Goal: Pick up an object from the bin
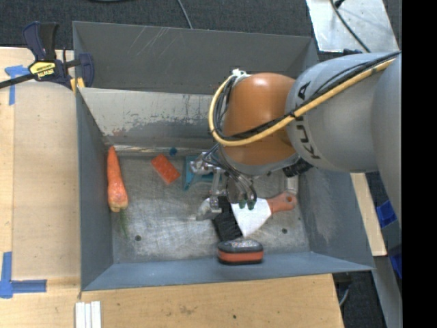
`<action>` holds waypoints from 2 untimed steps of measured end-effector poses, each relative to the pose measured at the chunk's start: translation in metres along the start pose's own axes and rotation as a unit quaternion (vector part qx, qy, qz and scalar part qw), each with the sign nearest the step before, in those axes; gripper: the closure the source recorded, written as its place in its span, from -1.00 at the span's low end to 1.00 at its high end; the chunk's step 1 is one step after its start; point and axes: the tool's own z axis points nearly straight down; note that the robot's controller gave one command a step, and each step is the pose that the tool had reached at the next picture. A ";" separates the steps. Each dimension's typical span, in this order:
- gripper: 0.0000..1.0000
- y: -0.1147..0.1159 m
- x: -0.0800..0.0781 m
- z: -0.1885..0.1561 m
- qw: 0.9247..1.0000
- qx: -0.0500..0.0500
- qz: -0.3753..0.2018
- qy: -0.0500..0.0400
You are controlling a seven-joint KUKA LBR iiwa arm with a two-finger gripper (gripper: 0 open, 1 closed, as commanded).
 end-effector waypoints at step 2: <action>-1.00 -0.038 -0.056 0.025 0.999 0.000 -0.032 -0.003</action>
Offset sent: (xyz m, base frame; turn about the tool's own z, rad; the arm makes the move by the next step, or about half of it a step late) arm 0.0817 -0.0609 -0.0416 -0.0859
